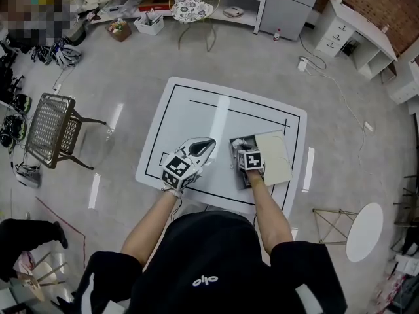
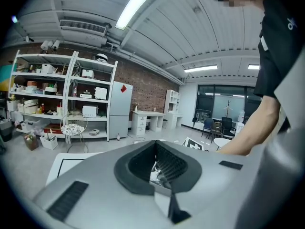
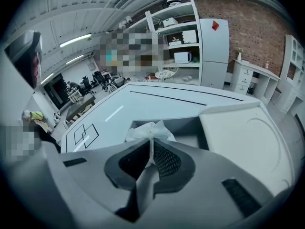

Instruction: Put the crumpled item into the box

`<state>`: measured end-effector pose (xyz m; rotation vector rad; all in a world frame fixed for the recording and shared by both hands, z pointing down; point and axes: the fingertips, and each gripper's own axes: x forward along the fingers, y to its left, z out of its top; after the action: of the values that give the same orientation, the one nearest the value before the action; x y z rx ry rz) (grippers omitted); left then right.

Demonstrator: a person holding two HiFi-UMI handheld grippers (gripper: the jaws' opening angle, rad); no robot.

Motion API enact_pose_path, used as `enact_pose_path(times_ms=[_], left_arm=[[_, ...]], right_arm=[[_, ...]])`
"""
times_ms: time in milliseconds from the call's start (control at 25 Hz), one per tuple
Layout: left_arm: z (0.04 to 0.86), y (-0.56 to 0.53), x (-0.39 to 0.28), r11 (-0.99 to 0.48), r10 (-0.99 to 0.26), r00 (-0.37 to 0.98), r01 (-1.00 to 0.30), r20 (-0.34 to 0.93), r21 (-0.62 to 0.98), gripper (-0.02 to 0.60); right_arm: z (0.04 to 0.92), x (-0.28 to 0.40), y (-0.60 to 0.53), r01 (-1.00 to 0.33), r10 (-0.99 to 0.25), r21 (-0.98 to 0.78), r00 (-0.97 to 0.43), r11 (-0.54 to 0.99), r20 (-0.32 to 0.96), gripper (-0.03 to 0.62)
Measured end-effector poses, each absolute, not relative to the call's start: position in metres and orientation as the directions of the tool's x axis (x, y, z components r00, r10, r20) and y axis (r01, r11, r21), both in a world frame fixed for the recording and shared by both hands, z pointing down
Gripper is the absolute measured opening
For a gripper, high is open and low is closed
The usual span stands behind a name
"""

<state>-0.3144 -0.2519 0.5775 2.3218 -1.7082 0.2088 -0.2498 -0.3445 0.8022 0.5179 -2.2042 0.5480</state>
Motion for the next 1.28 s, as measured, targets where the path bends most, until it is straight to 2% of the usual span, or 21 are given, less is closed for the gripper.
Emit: enact_pose_path(times_ms=[200,360,720,960,1160,1280], left_arm=[[0.582,-0.25,-0.321,-0.273,-0.917,0.296,-0.954,0.268,0.12,0.008],[0.585,-0.251,-0.321,-0.276,-0.916,0.3,-0.953,0.265,0.123,0.008],[0.58,-0.251,-0.324,-0.275,-0.916,0.302,-0.952,0.263,0.133,0.008],[0.577,-0.253,-0.322,-0.279,-0.915,0.316,-0.944,0.25,0.174,0.008],[0.561,-0.266,-0.318,-0.356,-0.897,0.384,-0.921,0.218,0.158,0.008],[0.551,-0.275,-0.315,-0.415,-0.876,0.438,-0.898,0.201,0.148,0.008]], right_arm=[[0.803,-0.254,-0.341,-0.516,-0.171,-0.223,-0.61,0.827,0.774,0.032],[0.796,-0.249,-0.339,-0.517,-0.171,-0.24,-0.624,0.822,0.762,0.098],[0.737,-0.226,-0.34,-0.547,-0.269,-0.255,-0.7,0.797,0.662,0.107],[0.686,-0.204,-0.342,-0.578,-0.36,-0.275,-0.745,0.768,0.562,0.103],[0.646,-0.194,-0.337,-0.619,-0.458,-0.257,-0.748,0.742,0.479,0.028],[0.621,-0.192,-0.327,-0.632,-0.499,-0.254,-0.751,0.732,0.433,0.011]])
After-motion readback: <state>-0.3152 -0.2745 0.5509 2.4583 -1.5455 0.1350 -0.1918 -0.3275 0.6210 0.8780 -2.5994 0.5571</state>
